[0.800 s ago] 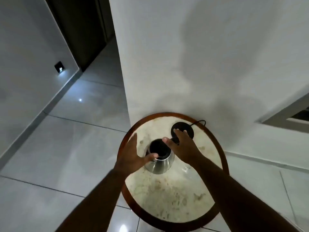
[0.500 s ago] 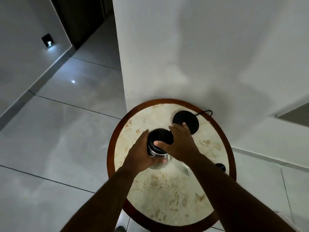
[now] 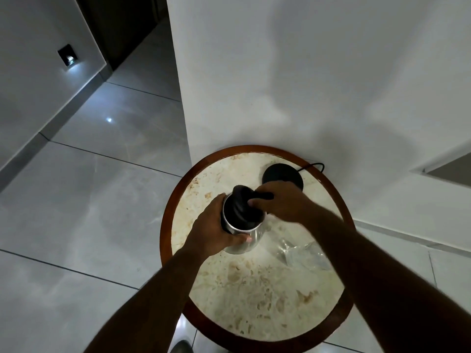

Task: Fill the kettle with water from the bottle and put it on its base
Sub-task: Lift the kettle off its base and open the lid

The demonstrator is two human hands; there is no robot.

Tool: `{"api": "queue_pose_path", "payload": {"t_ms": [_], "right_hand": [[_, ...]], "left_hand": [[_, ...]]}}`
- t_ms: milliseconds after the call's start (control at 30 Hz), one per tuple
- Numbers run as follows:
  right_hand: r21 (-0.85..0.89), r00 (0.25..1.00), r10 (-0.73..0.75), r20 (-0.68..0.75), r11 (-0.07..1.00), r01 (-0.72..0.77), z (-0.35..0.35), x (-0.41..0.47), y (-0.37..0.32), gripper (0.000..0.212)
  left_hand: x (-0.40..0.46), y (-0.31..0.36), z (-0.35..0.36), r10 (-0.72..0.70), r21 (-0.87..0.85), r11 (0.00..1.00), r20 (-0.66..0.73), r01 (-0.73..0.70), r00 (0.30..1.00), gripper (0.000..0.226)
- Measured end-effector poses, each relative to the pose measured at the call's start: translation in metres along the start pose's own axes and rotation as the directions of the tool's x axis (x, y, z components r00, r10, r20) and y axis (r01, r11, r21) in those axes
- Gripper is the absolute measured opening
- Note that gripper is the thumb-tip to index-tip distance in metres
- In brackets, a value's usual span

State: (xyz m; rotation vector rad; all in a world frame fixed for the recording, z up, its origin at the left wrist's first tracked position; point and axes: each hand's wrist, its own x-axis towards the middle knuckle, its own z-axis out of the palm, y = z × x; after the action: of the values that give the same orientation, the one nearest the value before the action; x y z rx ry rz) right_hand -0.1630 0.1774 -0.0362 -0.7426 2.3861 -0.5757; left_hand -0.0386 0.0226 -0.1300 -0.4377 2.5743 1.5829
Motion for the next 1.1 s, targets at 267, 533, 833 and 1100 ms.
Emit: {"api": "queue_pose_path", "payload": {"t_ms": [267, 533, 833, 1100], "right_hand": [[0.497, 0.991, 0.027, 0.13, 0.863, -0.088, -0.034, -0.008, 0.031, 0.023], [0.483, 0.995, 0.064, -0.076, 0.875, -0.02, -0.026, -0.028, 0.029, 0.01], [0.069, 0.925, 0.208, -0.317, 0.978, -0.196, -0.028, -0.093, 0.077, 0.046], [-0.13, 0.955, 0.141, -0.262, 0.975, -0.179, -0.026, -0.131, 0.099, 0.05]], "left_hand": [[0.0, 0.001, -0.001, 0.043, -0.031, 0.999, 0.001, -0.043, 0.999, 0.097], [-0.01, 0.008, -0.001, -0.062, -0.065, 0.996, -0.024, 0.06, 0.998, 0.099], [-0.08, 0.025, 0.082, -0.552, -0.339, 0.811, -0.177, 0.476, 0.815, 0.104], [-0.042, 0.05, 0.124, -0.133, 0.051, 0.991, 0.151, 0.127, 0.98, 0.098]]}}
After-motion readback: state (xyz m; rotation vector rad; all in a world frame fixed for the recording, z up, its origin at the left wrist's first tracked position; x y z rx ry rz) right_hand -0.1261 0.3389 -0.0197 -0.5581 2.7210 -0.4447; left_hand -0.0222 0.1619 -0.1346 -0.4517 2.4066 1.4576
